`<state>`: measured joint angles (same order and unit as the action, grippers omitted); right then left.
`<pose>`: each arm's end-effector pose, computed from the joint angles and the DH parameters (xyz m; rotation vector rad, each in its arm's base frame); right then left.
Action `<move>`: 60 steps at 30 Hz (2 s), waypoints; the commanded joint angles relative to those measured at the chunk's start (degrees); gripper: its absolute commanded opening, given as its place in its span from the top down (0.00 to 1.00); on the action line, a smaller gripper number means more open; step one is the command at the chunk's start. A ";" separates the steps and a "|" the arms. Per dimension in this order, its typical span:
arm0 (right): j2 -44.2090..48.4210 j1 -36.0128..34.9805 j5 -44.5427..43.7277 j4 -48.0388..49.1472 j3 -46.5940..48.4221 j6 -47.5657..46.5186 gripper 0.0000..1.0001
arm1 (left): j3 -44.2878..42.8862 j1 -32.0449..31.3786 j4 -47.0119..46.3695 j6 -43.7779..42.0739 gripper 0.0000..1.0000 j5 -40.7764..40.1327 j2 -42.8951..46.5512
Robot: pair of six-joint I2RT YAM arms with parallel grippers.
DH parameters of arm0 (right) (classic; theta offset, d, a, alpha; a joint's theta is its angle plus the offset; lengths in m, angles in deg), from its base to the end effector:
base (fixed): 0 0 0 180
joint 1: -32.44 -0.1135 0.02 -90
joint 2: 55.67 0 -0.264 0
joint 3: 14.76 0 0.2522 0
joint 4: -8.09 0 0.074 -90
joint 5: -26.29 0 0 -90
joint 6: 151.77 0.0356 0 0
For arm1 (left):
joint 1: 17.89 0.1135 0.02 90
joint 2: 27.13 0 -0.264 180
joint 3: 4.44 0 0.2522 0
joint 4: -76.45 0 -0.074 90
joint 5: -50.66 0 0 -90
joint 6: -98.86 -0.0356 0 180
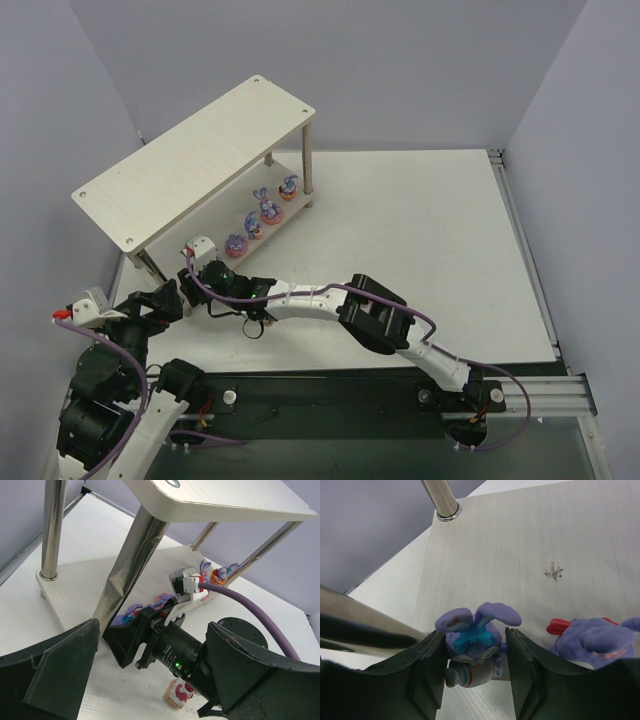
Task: Place and organize the plastic toys onto the shelf
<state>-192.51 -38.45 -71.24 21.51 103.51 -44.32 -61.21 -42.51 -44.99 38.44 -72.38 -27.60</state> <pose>0.1879 0.5281 0.2040 -0.7002 1.6275 1.0427 0.0078 0.0178 0.3214 -0.5082 1.5281 -0.2693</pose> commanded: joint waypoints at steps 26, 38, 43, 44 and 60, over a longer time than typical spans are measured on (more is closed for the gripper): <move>0.43 0.49 -1.08 -1.78 4.13 1.00 0.36 | -0.41 0.01 -1.20 -0.49 0.03 -0.89 2.76; 5.08 0.32 -0.12 1.74 -1.06 0.92 0.34 | -0.50 0.01 -1.20 -0.40 0.03 -0.98 2.76; 6.84 0.05 0.06 2.79 -3.08 0.57 0.33 | -0.59 -0.07 -1.03 -0.40 0.03 -1.06 2.76; 7.11 0.05 0.06 2.79 -3.26 0.48 0.33 | -0.50 0.01 -1.11 -0.40 0.03 -1.06 2.76; 12.47 -1.44 -0.55 4.81 -8.79 -0.49 0.33 | -0.50 0.01 -0.85 -0.32 0.03 -1.59 2.67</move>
<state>-186.04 -39.00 -71.24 22.49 96.18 -43.90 -61.21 -42.51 -44.99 38.44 -73.21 -27.60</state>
